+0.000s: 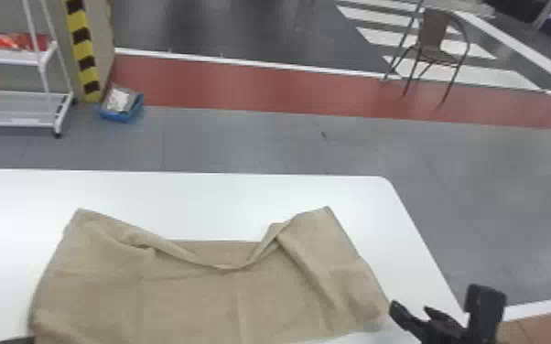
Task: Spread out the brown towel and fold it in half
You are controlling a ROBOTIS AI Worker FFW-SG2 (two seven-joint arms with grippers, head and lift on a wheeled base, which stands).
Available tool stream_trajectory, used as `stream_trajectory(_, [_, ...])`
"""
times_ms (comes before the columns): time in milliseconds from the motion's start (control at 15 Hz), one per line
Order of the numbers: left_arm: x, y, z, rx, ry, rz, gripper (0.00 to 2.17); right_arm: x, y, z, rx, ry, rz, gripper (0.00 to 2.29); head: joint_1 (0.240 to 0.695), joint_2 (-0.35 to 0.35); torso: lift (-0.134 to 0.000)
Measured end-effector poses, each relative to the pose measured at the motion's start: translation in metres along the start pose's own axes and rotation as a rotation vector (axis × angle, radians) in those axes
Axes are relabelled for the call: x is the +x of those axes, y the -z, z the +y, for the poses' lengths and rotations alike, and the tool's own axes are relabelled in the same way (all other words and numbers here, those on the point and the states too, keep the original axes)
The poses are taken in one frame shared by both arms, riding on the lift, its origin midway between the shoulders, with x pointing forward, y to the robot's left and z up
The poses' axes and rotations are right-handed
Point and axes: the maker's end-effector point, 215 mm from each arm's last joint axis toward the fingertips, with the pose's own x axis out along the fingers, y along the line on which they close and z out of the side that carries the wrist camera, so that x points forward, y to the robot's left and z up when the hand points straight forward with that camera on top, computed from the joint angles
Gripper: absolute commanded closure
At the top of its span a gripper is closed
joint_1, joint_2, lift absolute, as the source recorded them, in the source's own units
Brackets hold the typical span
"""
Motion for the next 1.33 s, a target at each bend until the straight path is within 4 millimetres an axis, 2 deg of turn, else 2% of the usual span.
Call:
stream_trajectory(133, [0.0,0.0,-0.001,0.004,0.0,0.001,1.71,0.011,0.007,0.008,0.001,-0.018,0.004,0.35,0.695,-0.255,0.0])
stream_trajectory(333, [0.0,0.002,-0.001,0.006,-0.001,0.003,1.71,0.024,0.004,0.019,-0.01,-0.033,-0.009,0.35,0.695,-0.238,0.0])
stream_trajectory(400, [0.0,0.003,-0.001,0.006,0.0,0.005,1.71,0.027,0.003,0.022,-0.012,-0.036,-0.004,0.43,0.695,-0.232,0.0])
stream_trajectory(733, [0.0,0.004,0.0,0.004,0.002,0.005,1.71,0.034,0.02,0.031,-0.018,-0.042,0.062,0.44,0.695,-0.214,0.0])
stream_trajectory(933, [0.0,0.001,-0.002,0.006,0.006,0.001,1.71,0.034,0.029,0.028,-0.024,-0.032,0.099,0.68,0.695,-0.217,0.0])
stream_trajectory(1067, [0.0,-0.001,-0.003,0.009,0.006,-0.001,1.71,0.033,0.03,0.028,-0.025,-0.033,0.104,1.02,0.695,-0.222,0.0])
stream_trajectory(1333, [-0.001,-0.004,-0.002,0.013,0.0,-0.004,1.71,0.028,0.021,0.031,-0.019,-0.054,0.086,1.13,0.695,-0.215,0.0])
